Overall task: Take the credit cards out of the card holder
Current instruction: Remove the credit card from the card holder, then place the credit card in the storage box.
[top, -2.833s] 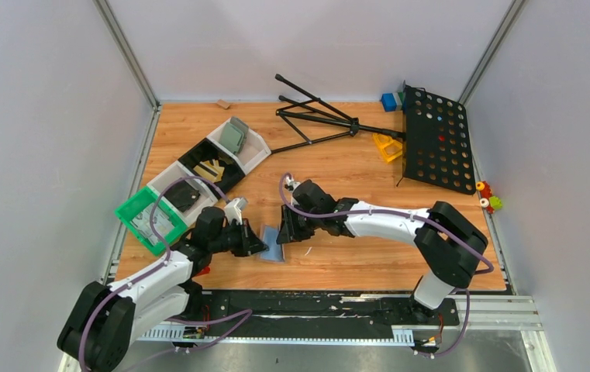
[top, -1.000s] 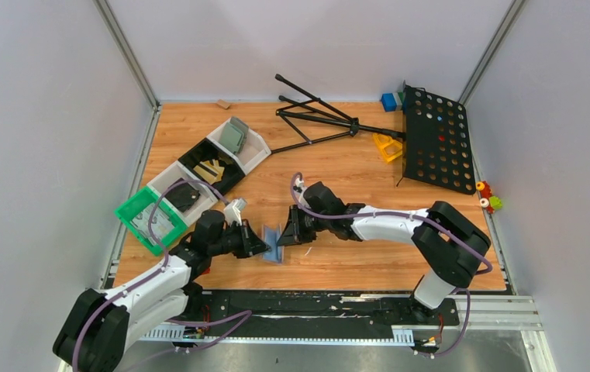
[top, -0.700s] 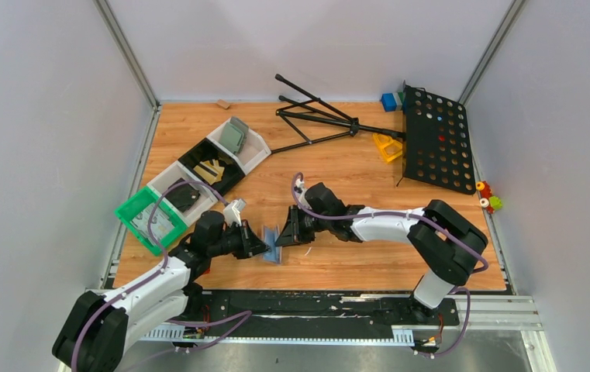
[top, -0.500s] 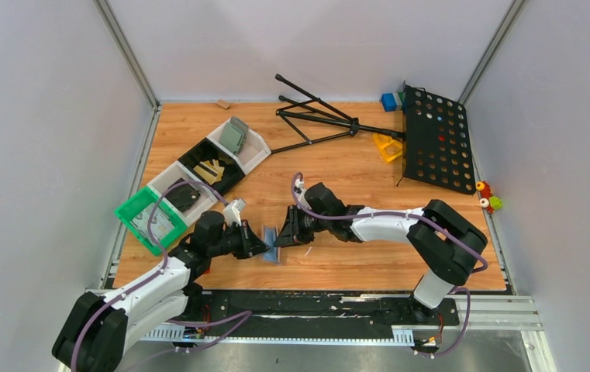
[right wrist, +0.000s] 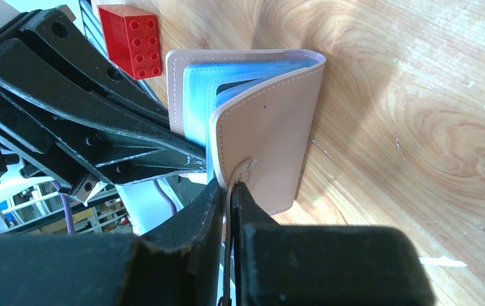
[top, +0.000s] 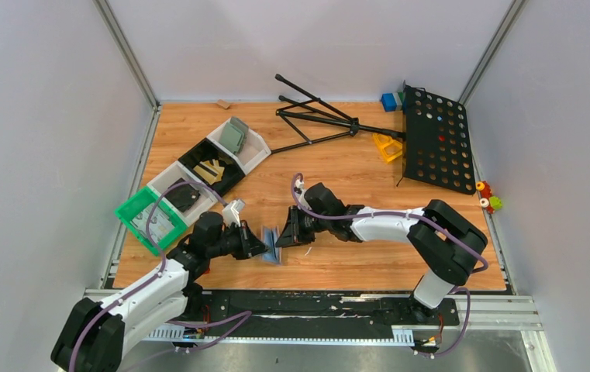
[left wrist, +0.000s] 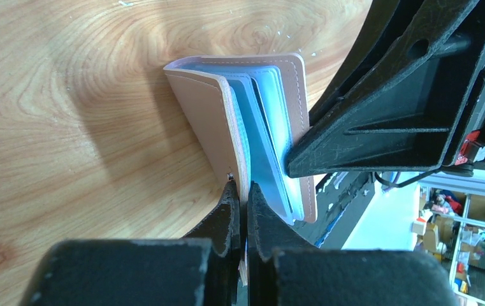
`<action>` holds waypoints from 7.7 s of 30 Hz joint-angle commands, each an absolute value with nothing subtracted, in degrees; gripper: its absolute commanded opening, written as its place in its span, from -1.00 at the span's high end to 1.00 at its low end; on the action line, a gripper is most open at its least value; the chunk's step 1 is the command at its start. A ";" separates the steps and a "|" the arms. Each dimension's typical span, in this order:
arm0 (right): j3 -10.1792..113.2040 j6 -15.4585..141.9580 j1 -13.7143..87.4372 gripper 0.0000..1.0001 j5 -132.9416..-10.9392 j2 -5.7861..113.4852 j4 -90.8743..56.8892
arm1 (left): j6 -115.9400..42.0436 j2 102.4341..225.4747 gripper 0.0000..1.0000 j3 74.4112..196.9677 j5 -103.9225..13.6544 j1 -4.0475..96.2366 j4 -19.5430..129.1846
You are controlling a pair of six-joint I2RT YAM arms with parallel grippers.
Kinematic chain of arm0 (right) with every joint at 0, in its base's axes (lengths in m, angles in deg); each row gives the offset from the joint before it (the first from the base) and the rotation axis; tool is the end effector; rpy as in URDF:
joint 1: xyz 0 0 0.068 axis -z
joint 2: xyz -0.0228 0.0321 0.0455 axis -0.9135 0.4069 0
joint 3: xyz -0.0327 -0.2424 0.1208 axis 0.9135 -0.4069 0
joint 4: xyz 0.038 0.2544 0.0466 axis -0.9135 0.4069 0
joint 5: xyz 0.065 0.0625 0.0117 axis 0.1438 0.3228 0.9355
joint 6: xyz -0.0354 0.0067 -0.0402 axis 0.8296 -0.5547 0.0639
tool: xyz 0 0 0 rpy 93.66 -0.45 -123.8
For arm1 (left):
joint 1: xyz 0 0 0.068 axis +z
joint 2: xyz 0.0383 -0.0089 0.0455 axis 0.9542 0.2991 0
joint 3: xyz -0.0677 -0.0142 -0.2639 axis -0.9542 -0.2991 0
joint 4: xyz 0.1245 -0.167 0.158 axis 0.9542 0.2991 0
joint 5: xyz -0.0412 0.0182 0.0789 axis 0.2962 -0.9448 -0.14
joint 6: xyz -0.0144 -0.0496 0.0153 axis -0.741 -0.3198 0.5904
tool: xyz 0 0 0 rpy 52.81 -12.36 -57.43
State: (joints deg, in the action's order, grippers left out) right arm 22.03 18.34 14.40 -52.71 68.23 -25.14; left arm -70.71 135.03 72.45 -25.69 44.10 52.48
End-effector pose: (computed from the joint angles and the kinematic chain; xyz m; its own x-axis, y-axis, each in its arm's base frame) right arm 0.1920 0.2680 0.1591 -0.9695 -0.0955 -0.2258 -0.2379 0.5892 0.7722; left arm 0.1303 -0.0896 0.1456 -0.8813 -0.2381 -0.4082 0.1960 0.6017 -0.7743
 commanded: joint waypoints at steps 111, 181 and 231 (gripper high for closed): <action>0.98 4.62 22.09 1.00 -42.47 38.51 -60.46 | -109.65 131.96 0.44 68.95 -13.94 43.77 -1.49; 14.64 29.51 29.02 1.00 -50.83 30.14 -18.08 | -71.07 121.67 1.00 84.77 -30.46 47.98 67.36; 120.74 26.21 13.95 0.68 -41.56 128.06 -22.31 | -71.46 111.70 1.00 97.14 -37.53 47.55 102.44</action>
